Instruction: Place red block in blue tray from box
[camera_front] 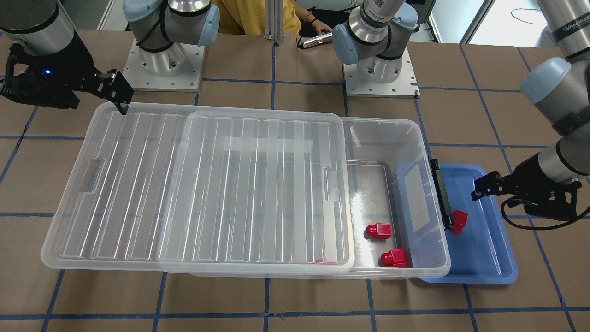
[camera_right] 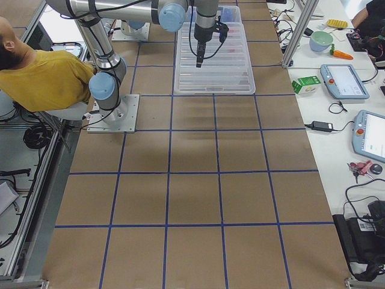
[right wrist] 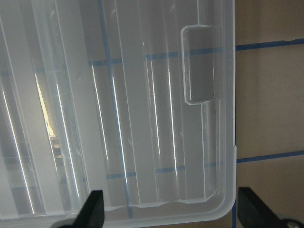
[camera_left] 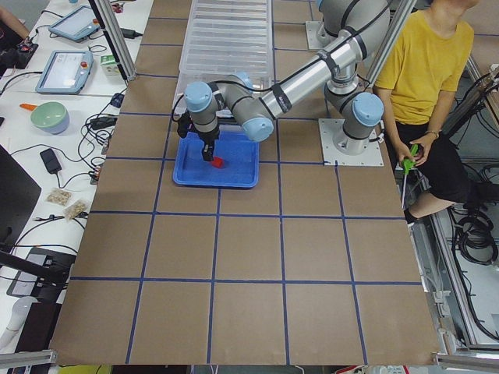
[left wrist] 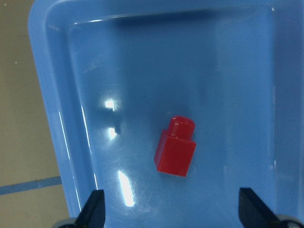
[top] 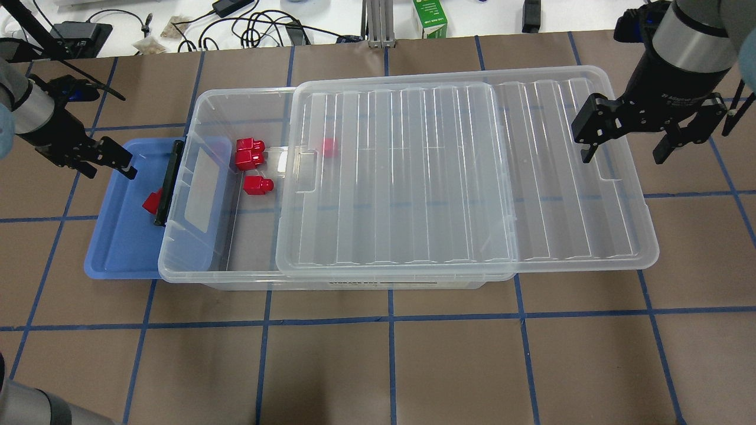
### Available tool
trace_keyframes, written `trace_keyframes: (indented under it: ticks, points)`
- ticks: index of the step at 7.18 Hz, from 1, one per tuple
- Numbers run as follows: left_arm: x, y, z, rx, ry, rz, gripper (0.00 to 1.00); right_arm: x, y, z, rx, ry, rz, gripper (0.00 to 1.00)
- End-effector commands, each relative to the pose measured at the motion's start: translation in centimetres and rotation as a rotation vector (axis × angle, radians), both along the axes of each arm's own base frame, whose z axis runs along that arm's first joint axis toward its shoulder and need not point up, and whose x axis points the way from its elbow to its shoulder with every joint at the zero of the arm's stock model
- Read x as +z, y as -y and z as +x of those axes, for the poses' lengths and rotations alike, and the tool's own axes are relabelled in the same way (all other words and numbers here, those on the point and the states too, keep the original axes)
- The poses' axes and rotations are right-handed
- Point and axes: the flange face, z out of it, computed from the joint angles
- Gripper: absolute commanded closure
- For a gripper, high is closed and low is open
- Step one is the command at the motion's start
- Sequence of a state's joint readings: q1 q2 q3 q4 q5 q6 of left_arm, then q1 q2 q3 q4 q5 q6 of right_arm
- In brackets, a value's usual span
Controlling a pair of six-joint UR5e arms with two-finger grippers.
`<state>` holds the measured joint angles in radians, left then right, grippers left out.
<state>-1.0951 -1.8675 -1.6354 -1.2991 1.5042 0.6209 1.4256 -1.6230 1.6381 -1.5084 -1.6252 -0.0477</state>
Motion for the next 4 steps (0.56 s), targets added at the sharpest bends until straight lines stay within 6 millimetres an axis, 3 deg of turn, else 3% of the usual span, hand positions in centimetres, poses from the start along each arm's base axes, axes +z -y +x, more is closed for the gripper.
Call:
trace_keyframes:
  ticks: [1, 2, 3, 4]
  points:
    - [10.2, -0.7, -10.6, 0.004, 0.075, -0.034, 0.00, 0.1, 0.3, -1.8, 0.028, -0.056, 0.005, 0.00]
    - [13.8, -2.8, -15.6, -0.037, 0.115, -0.080, 0.00, -0.2, 0.6, -3.6, -0.001, -0.065, 0.002, 0.00]
    - [16.1, -5.0, -18.9, 0.003, 0.121, -0.089, 0.00, -0.7, 1.0, -6.5, -0.041, -0.050, 0.009, 0.00]
    - [17.5, -6.9, -23.2, 0.026, 0.117, -0.100, 0.00, -2.9, 1.8, -9.2, -0.024, -0.027, 0.056, 0.00]
